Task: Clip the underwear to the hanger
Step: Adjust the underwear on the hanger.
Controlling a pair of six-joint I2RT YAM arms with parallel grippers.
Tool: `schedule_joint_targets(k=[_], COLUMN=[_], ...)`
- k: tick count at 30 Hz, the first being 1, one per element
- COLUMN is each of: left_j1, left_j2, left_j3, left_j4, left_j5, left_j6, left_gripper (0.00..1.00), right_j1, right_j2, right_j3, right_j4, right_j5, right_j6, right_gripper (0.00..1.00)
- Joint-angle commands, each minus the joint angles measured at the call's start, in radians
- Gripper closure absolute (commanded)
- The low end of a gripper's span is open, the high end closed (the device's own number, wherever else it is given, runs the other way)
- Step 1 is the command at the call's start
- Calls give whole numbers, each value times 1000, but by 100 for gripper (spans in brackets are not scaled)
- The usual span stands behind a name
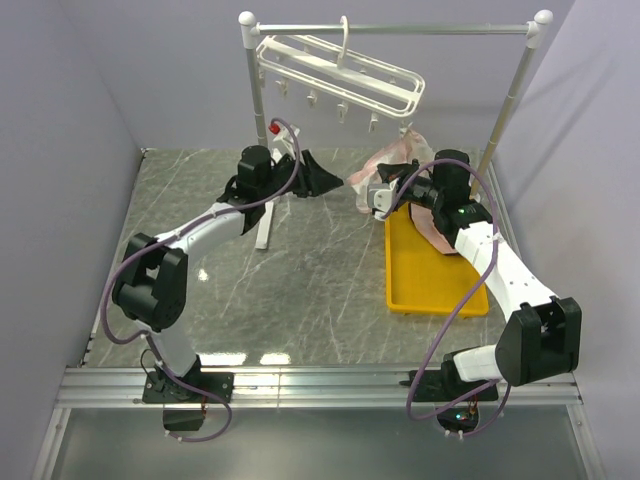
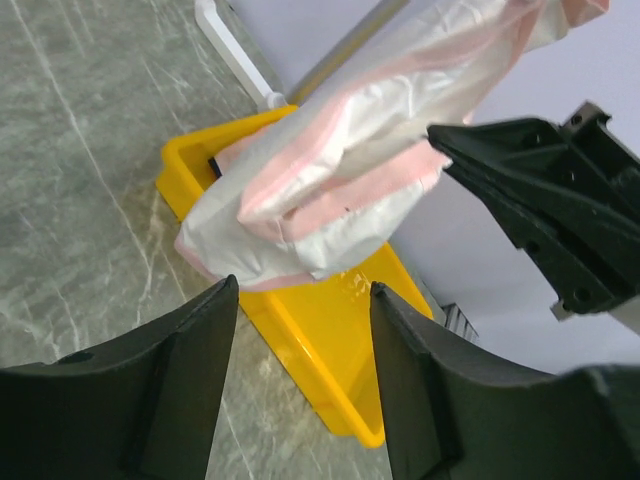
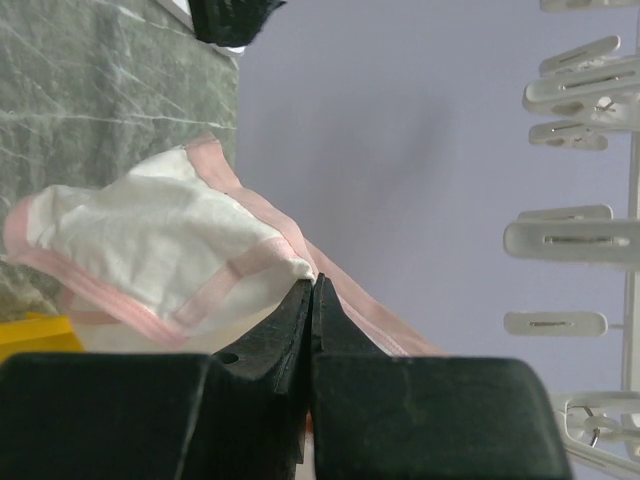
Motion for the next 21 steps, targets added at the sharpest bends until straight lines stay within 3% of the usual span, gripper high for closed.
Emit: schedule_joint_targets(k=[1,14,19,21], left_j1=[-12,-50,-59,-58], left_j2=[-37,106,149,159], left_j3=[-22,109,135,144], left_j4=[68,36,78,109], left_j5=[59,-16,-8,2], left_j6=[-3,-84,-127,-141], left_gripper=[38,31,41,51], right_j1=[6,6,6,4], right_j2=[-32,-34,-40,-38], right_j3=[46,53,50,49], right_j4=[24,13,16,16], right_j5=[-21,-18,-23,-18], right_j6=[10,10,13,7], right_gripper=[100,100,100,100])
